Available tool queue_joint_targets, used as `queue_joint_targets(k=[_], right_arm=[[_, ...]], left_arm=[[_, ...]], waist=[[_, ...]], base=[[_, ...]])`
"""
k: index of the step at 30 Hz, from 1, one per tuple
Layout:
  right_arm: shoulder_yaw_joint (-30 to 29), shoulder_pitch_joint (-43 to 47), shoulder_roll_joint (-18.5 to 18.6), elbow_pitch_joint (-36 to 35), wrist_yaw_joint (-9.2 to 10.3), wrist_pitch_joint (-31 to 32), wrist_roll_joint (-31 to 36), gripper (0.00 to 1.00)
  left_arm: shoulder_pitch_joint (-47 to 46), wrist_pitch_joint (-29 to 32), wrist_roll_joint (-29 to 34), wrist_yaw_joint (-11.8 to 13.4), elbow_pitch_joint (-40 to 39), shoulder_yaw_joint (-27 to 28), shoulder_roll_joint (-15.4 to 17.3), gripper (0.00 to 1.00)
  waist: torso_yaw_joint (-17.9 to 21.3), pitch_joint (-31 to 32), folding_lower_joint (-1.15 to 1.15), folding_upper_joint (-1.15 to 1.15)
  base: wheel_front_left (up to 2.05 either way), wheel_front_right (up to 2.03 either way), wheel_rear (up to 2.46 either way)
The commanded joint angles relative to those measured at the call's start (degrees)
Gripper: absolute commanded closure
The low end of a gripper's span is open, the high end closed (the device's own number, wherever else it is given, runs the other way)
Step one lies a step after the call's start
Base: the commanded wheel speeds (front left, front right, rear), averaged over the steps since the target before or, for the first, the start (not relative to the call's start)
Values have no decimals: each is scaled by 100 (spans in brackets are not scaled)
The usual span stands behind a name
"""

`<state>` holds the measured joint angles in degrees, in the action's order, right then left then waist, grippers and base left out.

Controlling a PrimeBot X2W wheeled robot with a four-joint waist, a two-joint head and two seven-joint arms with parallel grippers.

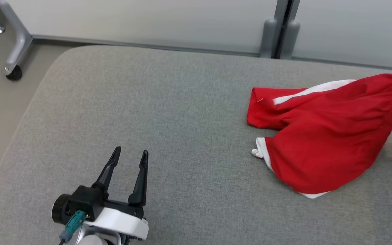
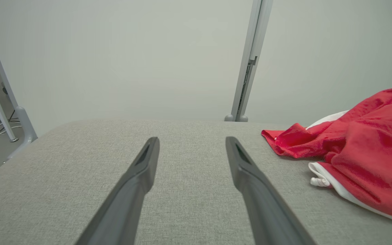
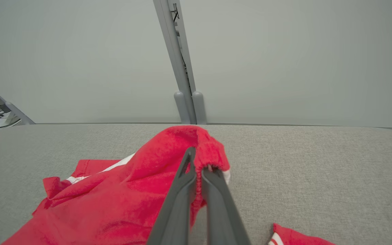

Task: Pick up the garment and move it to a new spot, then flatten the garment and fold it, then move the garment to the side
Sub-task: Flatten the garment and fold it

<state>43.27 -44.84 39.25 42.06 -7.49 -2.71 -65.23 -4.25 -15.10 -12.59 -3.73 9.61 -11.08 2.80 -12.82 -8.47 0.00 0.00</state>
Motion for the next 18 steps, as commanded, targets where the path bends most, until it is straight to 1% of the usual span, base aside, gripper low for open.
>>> queue_joint_targets(k=[1, 3, 5, 7, 8, 10, 14, 18], right_arm=[[-2, -160, -3, 175, -3, -97, 99, 100], [-7, -373, -82, 559, -3, -291, 283, 100], [-18, -495, -316, 884, -4, -443, 342, 100], [48, -598, -503, 1073, -3, -509, 391, 37], [73, -630, -580, 1131, -3, -535, 377, 0], [113, -620, -648, 1193, -3, -523, 369, 0], [357, -514, -923, 1327, -2, -385, 419, 0], [620, -413, -1064, 1156, -3, -8, 347, 0]], left_arm=[[-140, -6, 34, -3, -17, -6, 23, 0], [-219, -5, 35, 11, -14, -31, 20, 0], [-277, -6, 40, 12, 10, -57, 21, 0], [-330, -6, 36, 14, 45, -92, 23, 0], [-363, -6, 24, 20, 57, -120, 21, 0], [-377, -6, 9, 24, 69, -156, 19, 0], [-343, -6, -21, 23, 177, -200, 23, 0], [-216, -5, -22, -3, 306, -155, 41, 0]], waist=[[-95, -241, 0, 0], [-132, -382, 0, 0], [-149, -454, 0, 0], [-143, -472, 0, 0], [-124, -457, 0, 0], [-98, -423, 0, 0], [77, -167, 0, 0], [359, 159, 0, 0]], base=[[0, 0, 0], [0, 0, 0], [0, 0, 0], [0, 0, 0], [0, 0, 0], [0, 0, 0], [0, 0, 0], [0, 0, 0]])
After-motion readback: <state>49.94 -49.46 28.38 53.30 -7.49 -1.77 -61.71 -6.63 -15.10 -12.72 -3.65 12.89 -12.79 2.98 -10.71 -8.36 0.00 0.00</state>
